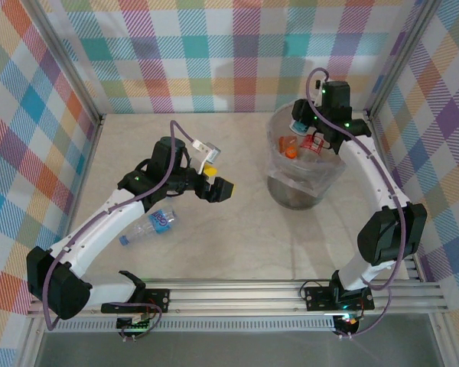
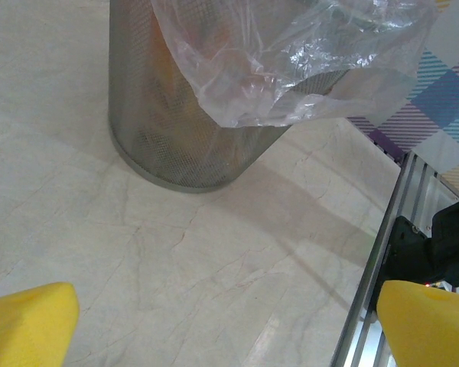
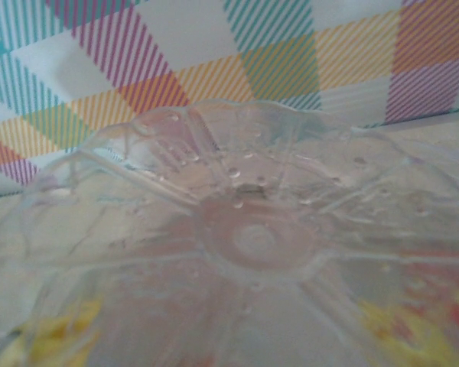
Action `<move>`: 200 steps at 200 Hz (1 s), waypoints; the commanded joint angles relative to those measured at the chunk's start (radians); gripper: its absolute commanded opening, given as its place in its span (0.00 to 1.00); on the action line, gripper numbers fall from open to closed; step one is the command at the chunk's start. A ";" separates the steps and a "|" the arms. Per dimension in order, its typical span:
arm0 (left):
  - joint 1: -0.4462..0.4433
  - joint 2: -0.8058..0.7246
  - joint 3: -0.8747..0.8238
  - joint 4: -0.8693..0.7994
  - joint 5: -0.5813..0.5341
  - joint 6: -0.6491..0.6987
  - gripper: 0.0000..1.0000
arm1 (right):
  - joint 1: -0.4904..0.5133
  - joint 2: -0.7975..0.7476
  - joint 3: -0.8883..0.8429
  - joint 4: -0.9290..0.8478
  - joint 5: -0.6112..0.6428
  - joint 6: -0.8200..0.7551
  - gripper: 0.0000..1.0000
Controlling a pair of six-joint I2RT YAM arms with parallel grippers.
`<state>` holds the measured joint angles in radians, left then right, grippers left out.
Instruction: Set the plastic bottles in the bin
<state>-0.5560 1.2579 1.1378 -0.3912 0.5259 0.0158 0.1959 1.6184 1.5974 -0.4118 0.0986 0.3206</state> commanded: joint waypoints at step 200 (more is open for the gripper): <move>-0.008 -0.016 0.026 -0.009 0.042 0.006 1.00 | -0.009 -0.118 0.093 -0.185 0.068 -0.159 0.86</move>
<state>-0.5564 1.2575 1.1378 -0.3912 0.5392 0.0158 0.1944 1.5280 1.6459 -0.5236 0.2188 0.2497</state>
